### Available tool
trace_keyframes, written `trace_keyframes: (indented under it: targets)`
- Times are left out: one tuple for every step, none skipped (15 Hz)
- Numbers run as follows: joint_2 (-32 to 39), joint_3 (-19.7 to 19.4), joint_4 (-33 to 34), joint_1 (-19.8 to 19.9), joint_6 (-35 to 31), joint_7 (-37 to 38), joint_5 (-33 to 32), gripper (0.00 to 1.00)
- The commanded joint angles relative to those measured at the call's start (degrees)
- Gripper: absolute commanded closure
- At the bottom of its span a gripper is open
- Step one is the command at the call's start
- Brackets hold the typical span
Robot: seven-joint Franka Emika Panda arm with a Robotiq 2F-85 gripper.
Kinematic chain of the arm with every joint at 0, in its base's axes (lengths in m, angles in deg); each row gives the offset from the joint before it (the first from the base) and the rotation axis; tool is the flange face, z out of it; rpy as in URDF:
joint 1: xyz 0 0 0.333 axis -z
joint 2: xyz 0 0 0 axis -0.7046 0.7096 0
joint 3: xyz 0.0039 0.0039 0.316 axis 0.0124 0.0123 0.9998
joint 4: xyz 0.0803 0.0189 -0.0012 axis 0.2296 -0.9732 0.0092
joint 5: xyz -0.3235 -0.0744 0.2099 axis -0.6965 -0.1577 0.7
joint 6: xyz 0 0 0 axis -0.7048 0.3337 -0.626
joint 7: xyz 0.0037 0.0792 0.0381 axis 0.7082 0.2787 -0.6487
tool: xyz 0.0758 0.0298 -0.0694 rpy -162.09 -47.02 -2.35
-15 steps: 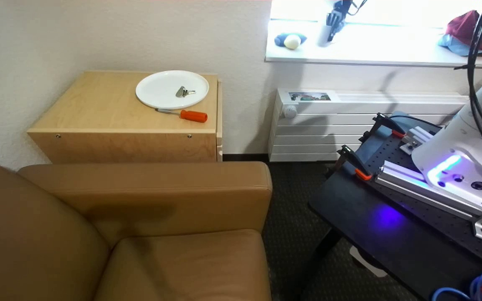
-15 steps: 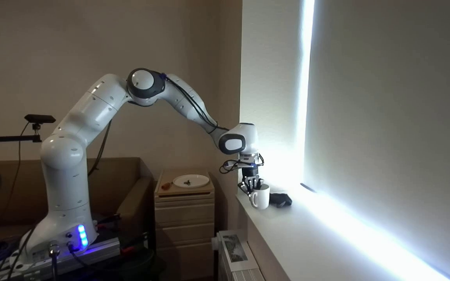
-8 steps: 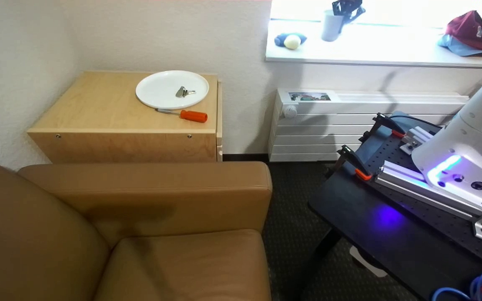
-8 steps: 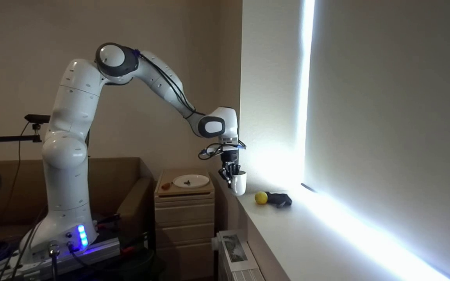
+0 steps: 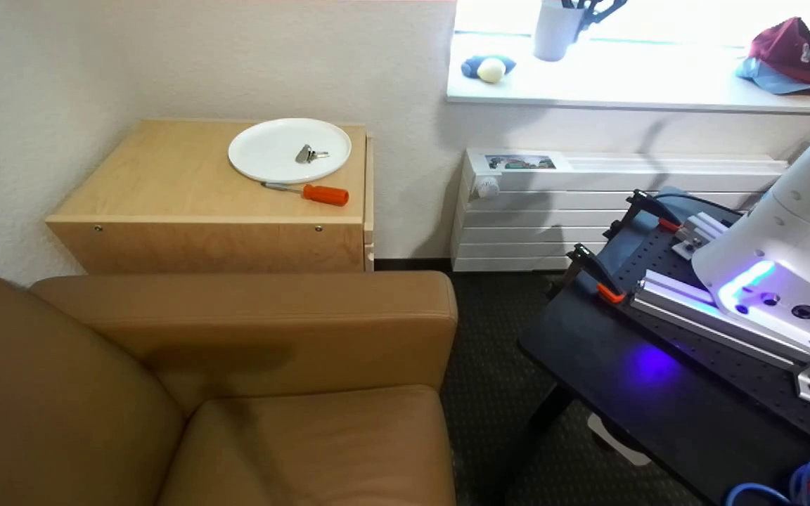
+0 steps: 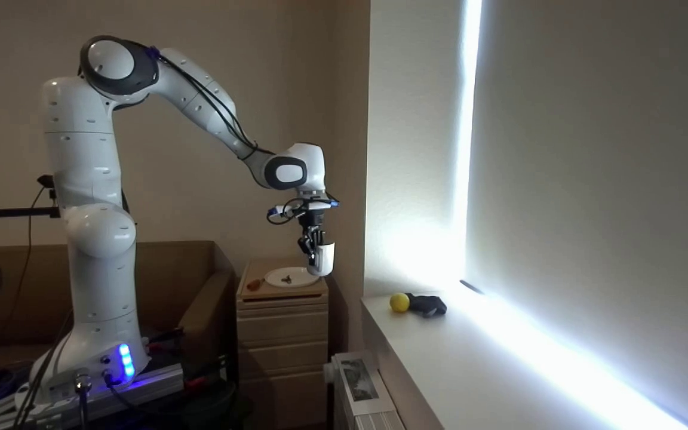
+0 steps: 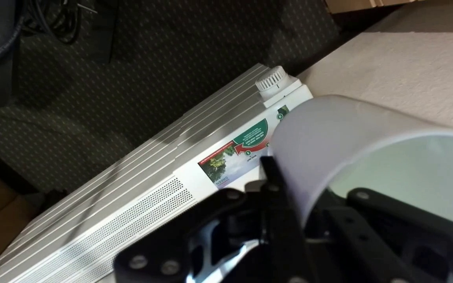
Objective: Move the cup from the window sill to the top of the cabinet
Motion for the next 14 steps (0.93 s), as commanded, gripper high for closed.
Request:
trace_keyframes:
  targets:
    - [-0.21, 1.64, -0.06, 1.82, 0.21, -0.53, 0.24, 0.95]
    - [0.75, 2.41, -0.54, 1.2, -0.13, -0.4, -0.69, 0.99]
    - [0.46, 3.57, -1.61, 0.43, -0.82, 0.39, -2.2, 0.99]
    - [-0.6, 5.29, -3.27, -0.97, -0.55, -0.43, -2.67, 0.99]
    - [-2.07, 7.43, -5.35, -2.47, -0.86, -0.52, -2.94, 0.99]
    - [-3.05, 9.49, -6.41, -3.64, -0.77, 0.36, -3.85, 0.99]
    - [-3.61, 11.67, -7.01, -5.12, -0.21, 0.39, -3.74, 0.99]
    - [-3.96, 13.98, -7.23, -6.78, 0.04, 0.97, -4.02, 0.99]
    - [-4.31, 16.38, -7.3, -8.59, -0.03, 1.71, -4.26, 0.99]
    - [-4.59, 18.75, -6.86, -10.45, 0.19, 2.36, -4.28, 0.99]
    - [-4.73, 20.91, -6.1, -12.36, 0.03, 2.38, -3.44, 0.99]
    - [-5.22, 23.02, -5.39, -14.23, -0.13, 2.81, -2.44, 0.99]
    - [-5.81, 24.67, -4.99, -15.62, 0.14, 3.18, -1.89, 0.99]
    - [-6.99, 25.11, -5.35, -16.43, 0.81, 0.84, -0.91, 0.99]
